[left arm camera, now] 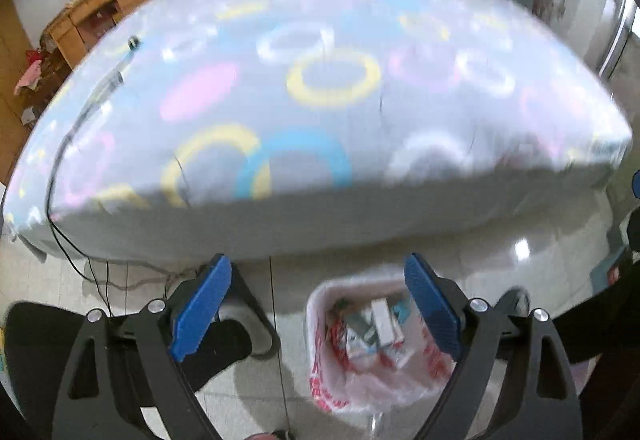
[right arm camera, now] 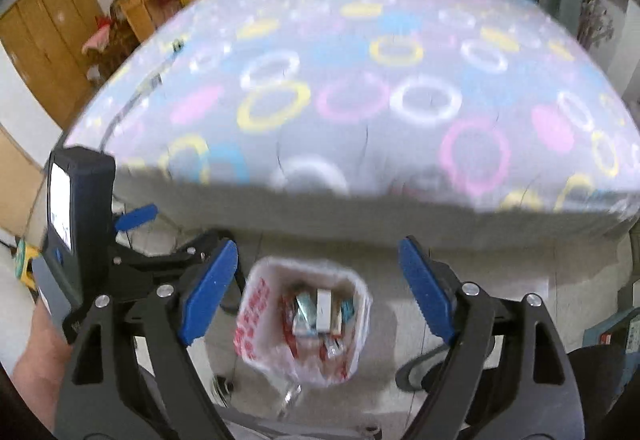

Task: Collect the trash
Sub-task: 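Raise both tools from the bag back toward the bed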

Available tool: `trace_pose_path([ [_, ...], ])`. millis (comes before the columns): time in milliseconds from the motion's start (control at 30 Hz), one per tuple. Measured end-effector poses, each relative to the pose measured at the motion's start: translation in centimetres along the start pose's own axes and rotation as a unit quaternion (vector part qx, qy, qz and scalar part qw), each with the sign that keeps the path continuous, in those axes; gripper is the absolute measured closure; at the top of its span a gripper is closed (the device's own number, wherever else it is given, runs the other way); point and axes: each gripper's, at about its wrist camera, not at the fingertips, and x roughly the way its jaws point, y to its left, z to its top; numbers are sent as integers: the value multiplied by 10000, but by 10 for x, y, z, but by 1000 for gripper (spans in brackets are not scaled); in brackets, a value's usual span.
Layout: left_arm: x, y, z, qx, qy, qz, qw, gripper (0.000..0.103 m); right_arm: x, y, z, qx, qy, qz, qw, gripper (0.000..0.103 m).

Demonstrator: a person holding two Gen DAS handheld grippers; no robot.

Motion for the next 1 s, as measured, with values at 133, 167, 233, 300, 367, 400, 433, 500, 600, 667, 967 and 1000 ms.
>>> trace_pose_path([
  [133, -45, 4, 25, -19, -511, 95, 9986, 13, -42, 12, 27, -25, -536, -50, 9985, 11],
  [167, -60, 6, 33, -31, -679, 103, 9976, 11, -50, 15, 31, -55, -632, -66, 9980, 11],
  [233, -85, 6, 44, -33, -952, 204, 9952, 8, -70, 20, 41, -127, -863, -108, 9961, 10],
  [300, -111, 7, 54, -29, -1237, 280, 9919, 8, -89, 25, 47, -150, -1119, -171, 9935, 7],
  [367, -130, 8, 61, -71, -1416, 293, 9895, 8, -110, 28, 54, -153, -1347, -162, 9906, 7],
  [400, -138, 9, 63, -92, -1487, 284, 9884, 8, -117, 30, 56, -157, -1419, -163, 9896, 7],
  [433, -148, 10, 66, -127, -1588, 290, 9868, 8, -127, 33, 59, -158, -1527, -224, 9879, 7],
  [500, -162, 13, 70, -184, -1727, 348, 9842, 8, -139, 35, 62, -197, -1676, -349, 9850, 7],
  [600, -185, 16, 75, -265, -1891, 364, 9809, 8, -155, 37, 64, -178, -1834, -306, 9824, 7],
  [667, -198, 18, 76, -322, -2001, 413, 9784, 8, -164, 35, 66, -53, -1839, -22, 9829, 7],
  [967, -227, 28, 79, -563, -2223, 414, 9725, 8, -177, 37, 60, 1, -1974, -8, 9803, 7],
  [1000, -227, 29, 79, -580, -2226, 403, 9723, 8, -178, 38, 60, 2, -1973, -28, 9803, 7],
])
